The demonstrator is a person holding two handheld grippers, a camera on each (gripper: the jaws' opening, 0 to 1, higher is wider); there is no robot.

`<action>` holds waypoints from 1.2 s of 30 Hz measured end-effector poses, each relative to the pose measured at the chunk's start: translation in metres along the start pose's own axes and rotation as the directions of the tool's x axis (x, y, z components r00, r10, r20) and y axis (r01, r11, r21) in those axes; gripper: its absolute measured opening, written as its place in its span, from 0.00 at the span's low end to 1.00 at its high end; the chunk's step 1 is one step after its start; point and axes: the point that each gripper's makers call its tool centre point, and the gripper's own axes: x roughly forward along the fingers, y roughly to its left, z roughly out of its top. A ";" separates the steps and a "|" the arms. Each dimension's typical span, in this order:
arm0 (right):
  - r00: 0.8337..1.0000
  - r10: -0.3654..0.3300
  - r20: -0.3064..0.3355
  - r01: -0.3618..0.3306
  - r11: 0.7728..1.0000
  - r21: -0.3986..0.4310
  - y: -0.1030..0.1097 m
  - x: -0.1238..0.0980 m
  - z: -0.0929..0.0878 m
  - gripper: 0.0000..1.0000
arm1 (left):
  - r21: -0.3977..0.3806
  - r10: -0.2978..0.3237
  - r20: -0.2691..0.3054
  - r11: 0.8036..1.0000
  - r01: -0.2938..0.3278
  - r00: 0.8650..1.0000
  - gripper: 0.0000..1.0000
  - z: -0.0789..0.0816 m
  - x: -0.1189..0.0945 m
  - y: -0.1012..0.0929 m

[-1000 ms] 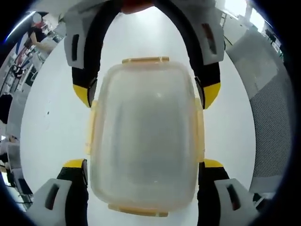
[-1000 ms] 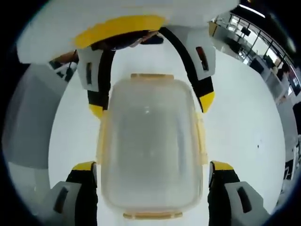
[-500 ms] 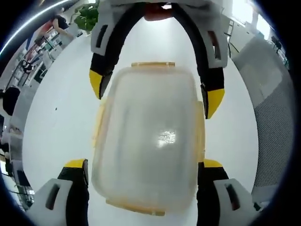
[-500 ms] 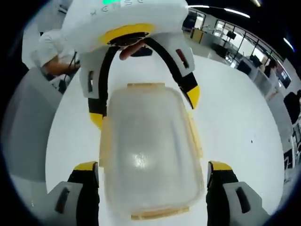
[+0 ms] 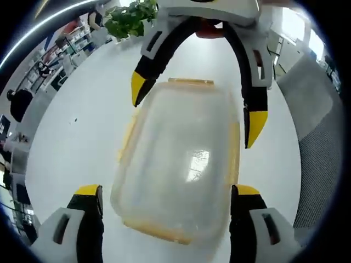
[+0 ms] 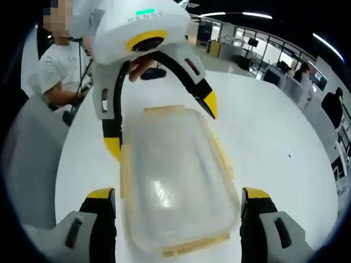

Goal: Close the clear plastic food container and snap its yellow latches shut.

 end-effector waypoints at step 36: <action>0.956 -0.245 0.163 0.199 0.946 0.256 -0.008 -0.028 -0.007 0.99 | -0.283 0.168 0.138 0.951 -0.124 0.976 0.97 -0.005 -0.021 0.004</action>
